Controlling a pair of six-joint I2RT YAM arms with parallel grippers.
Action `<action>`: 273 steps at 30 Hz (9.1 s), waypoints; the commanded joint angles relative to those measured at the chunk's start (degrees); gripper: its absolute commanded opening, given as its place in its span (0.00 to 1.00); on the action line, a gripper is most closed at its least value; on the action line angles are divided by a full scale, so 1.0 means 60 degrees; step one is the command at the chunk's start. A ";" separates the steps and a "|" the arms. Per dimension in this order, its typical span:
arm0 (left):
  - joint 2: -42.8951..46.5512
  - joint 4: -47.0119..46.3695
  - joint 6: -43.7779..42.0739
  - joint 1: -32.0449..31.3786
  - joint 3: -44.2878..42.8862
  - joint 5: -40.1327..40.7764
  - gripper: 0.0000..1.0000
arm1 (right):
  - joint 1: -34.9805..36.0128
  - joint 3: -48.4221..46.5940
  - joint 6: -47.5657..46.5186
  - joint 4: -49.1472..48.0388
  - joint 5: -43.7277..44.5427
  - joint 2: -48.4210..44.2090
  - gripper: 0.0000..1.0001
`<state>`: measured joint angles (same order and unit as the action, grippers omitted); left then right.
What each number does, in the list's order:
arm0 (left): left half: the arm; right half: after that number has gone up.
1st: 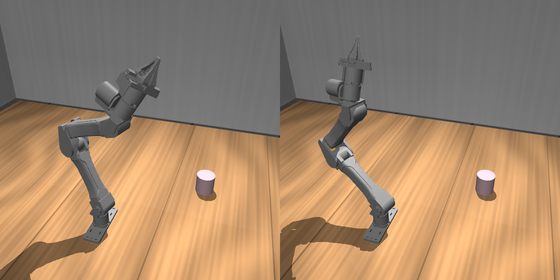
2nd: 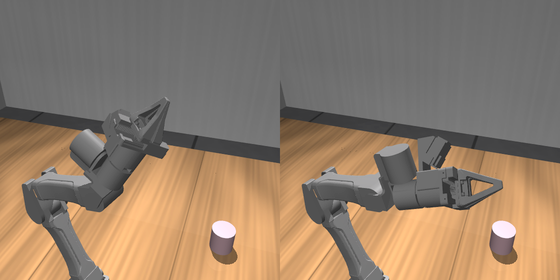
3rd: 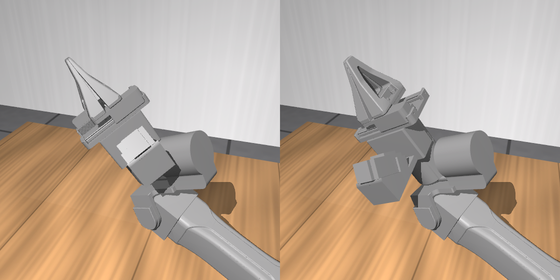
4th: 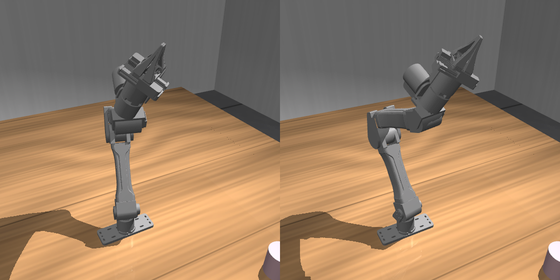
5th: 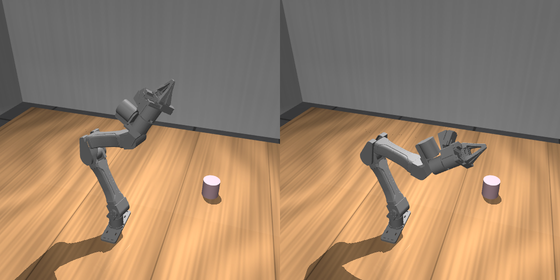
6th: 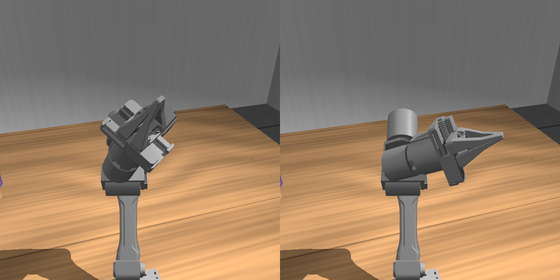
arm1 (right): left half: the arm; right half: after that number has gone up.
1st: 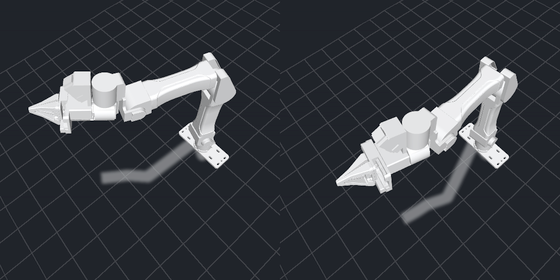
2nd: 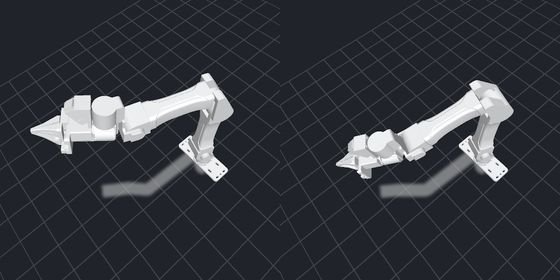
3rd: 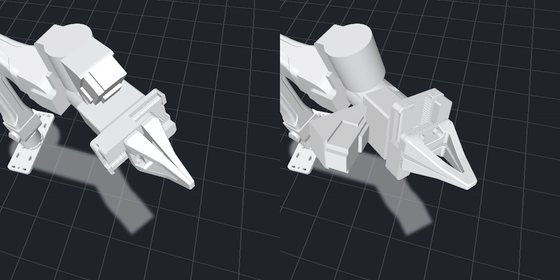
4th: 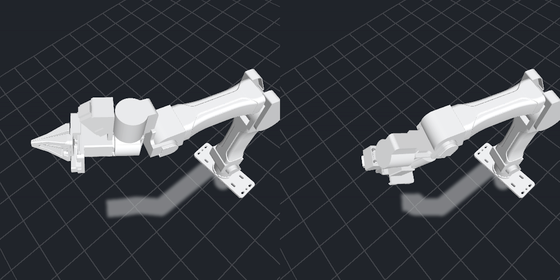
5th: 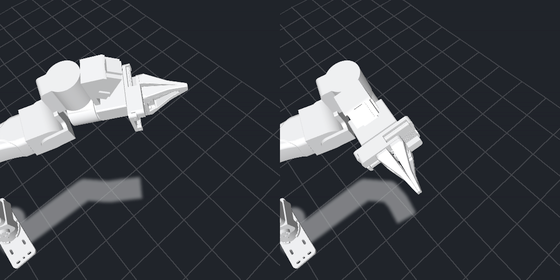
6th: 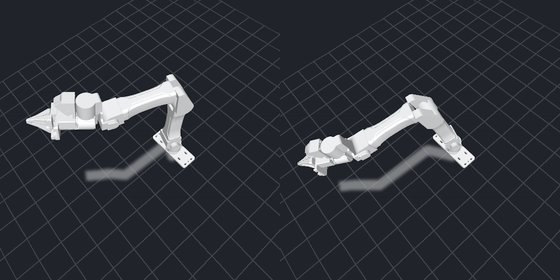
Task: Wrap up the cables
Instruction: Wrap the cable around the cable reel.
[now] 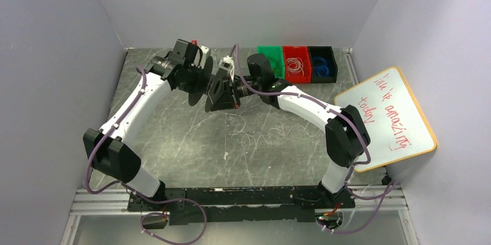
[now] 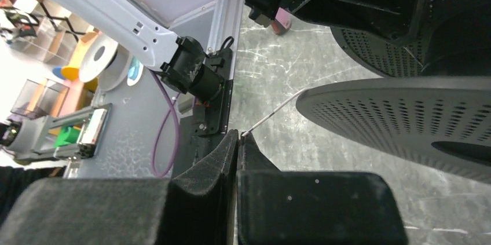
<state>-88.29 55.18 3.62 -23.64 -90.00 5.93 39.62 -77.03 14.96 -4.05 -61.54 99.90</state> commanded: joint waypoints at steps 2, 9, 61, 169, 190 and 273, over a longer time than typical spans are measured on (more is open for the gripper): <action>0.0102 -0.1517 0.1014 0.0886 -0.1170 0.0339 0.02 | 0.0774 -0.0175 -0.0919 0.1709 -0.1879 0.0166 0.03; 0.0190 -0.1218 0.1494 0.1723 -0.1703 -0.0658 0.02 | 0.1132 -0.0369 -0.1870 0.2639 -0.1861 0.0518 0.03; 0.2694 0.0198 -0.0993 0.5888 -0.1609 -1.0975 0.02 | -0.1071 0.0670 0.0094 0.0225 -0.3007 0.1397 0.00; 0.2083 -0.2261 -0.1745 0.0263 0.1049 -0.0513 0.02 | -0.1741 0.0578 0.2991 -0.2530 -0.1780 -0.0051 0.16; 0.2147 -0.1719 -0.1600 0.0263 -0.0557 -0.1115 0.02 | -0.0619 0.1125 -0.5628 0.2566 0.2770 0.1015 0.62; -0.1225 -0.1047 -0.0243 0.0892 -0.0212 -0.0127 0.02 | 0.0020 -0.0684 -0.0545 0.1621 -0.2368 -0.1642 0.00</action>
<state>-92.99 49.76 -3.73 -19.40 -85.69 9.34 35.44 -78.32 27.53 -7.16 -73.73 90.65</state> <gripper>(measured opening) 0.065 0.013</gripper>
